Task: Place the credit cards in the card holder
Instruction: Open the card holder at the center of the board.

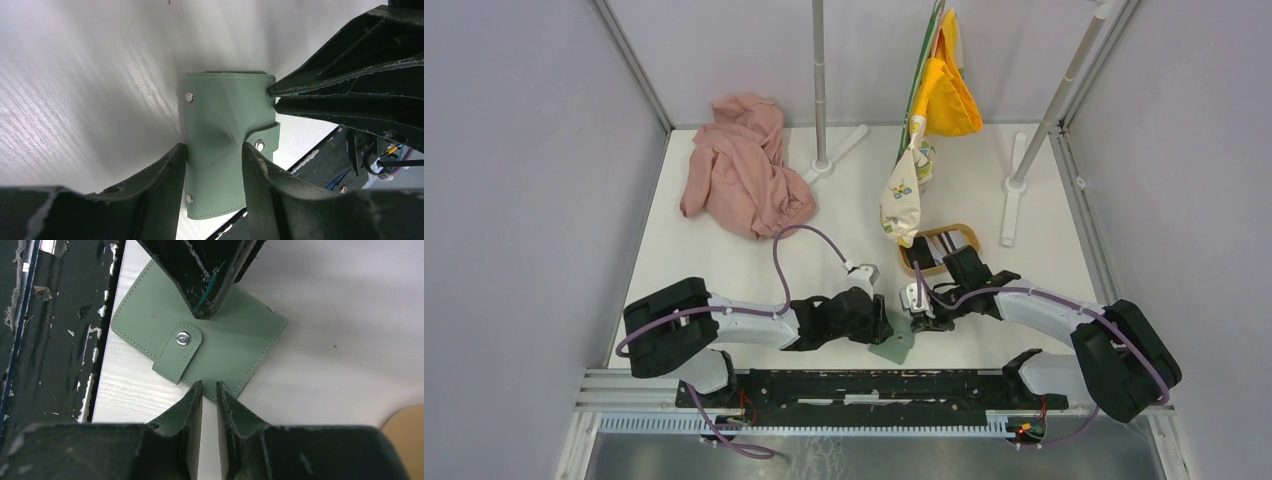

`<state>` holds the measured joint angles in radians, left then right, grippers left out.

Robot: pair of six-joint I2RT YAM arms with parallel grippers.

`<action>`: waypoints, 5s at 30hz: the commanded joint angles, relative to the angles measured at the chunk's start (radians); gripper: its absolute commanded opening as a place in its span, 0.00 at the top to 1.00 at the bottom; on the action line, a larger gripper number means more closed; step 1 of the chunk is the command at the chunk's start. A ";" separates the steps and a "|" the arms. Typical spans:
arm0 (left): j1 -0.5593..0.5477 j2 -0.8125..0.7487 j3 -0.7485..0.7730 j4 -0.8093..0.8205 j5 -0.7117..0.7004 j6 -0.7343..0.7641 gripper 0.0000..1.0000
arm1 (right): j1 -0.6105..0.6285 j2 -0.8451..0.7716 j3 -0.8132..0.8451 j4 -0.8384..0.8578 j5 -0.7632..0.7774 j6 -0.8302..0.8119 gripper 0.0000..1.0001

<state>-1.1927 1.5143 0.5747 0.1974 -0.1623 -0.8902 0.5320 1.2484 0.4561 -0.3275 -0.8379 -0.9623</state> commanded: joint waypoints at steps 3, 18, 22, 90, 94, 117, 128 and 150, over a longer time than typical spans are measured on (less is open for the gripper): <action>-0.008 0.023 -0.054 -0.012 -0.001 -0.019 0.48 | 0.031 0.019 0.032 0.012 0.094 0.003 0.79; 0.014 -0.059 -0.334 0.344 0.128 -0.184 0.33 | 0.039 0.055 0.026 -0.027 0.180 -0.080 0.82; 0.013 0.033 -0.341 0.464 0.182 -0.216 0.34 | 0.040 0.062 0.024 -0.035 0.172 -0.094 0.82; -0.108 0.047 -0.061 0.554 -0.263 -0.339 0.98 | 0.085 -0.110 -0.014 0.179 0.161 0.124 0.65; -0.108 0.049 -0.069 0.554 -0.264 -0.340 0.98 | 0.086 -0.115 0.002 0.167 0.160 0.132 0.81; -0.090 -0.144 -0.132 0.083 -0.387 -0.231 0.39 | -0.021 -0.161 0.070 0.009 -0.034 0.039 1.00; -0.093 -0.275 -0.153 0.215 -0.144 0.043 0.17 | -0.106 -0.139 0.122 -0.134 -0.255 -0.071 1.00; -0.166 0.024 0.199 -0.193 -0.350 0.054 0.06 | -0.153 -0.132 0.125 -0.104 -0.334 -0.006 1.00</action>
<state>-1.3499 1.5204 0.7395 0.0437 -0.4496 -0.8646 0.3840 1.1194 0.5369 -0.4435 -1.1210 -0.9726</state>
